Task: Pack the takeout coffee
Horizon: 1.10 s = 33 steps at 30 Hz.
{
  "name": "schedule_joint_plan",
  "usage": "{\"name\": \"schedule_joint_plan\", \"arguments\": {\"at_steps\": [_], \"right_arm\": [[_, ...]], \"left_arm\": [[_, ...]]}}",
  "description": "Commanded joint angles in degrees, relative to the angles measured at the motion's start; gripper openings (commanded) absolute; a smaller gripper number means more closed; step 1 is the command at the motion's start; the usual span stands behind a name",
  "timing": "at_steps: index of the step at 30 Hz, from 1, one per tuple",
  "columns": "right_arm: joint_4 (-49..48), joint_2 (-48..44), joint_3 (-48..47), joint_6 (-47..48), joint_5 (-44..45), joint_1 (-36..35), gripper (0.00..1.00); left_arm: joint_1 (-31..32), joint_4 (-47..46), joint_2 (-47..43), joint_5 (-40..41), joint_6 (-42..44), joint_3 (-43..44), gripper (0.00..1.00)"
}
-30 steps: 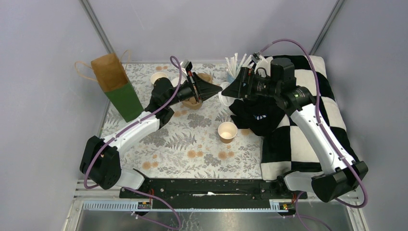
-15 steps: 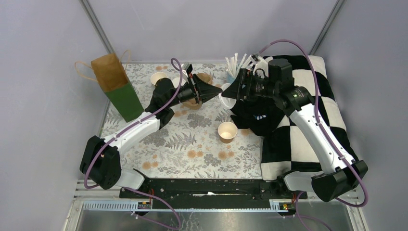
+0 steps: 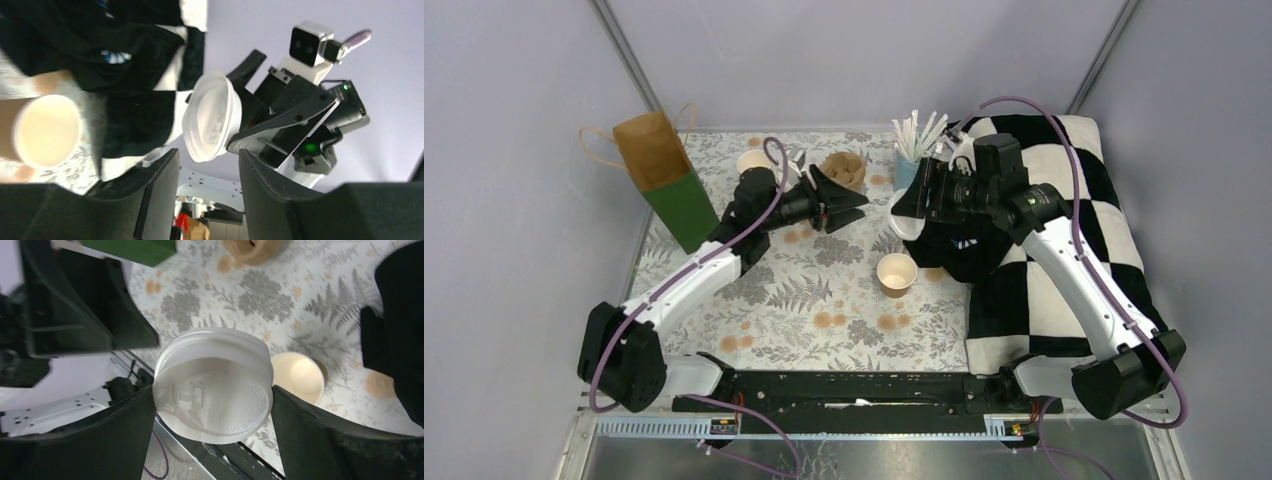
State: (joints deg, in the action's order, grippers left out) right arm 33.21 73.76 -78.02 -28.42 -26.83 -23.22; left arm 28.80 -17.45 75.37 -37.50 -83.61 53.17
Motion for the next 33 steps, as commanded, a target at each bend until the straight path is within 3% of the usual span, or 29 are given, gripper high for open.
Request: {"name": "schedule_joint_plan", "arguments": {"at_steps": [1,4,16,28,33], "right_arm": [[7.77,0.56,2.04,6.71,4.19,-0.17,0.85],[9.94,2.25,3.72,8.9,5.19,-0.37,0.84],[13.96,12.23,3.8,11.8,13.92,-8.68,0.84],[12.66,18.1,2.09,12.05,25.55,-14.61,0.87],[12.38,19.49,1.39,12.23,26.4,-15.37,0.88]], "left_arm": [[-2.93,16.62,-4.52,2.74,11.58,1.0,0.54],[-2.68,21.96,-3.49,3.18,16.21,1.34,0.56],[1.75,17.94,4.98,2.35,16.14,-3.96,0.58],[1.03,16.87,6.15,3.42,16.89,-7.55,0.58],[0.82,17.36,6.0,3.53,17.65,-8.07,0.58]]}}
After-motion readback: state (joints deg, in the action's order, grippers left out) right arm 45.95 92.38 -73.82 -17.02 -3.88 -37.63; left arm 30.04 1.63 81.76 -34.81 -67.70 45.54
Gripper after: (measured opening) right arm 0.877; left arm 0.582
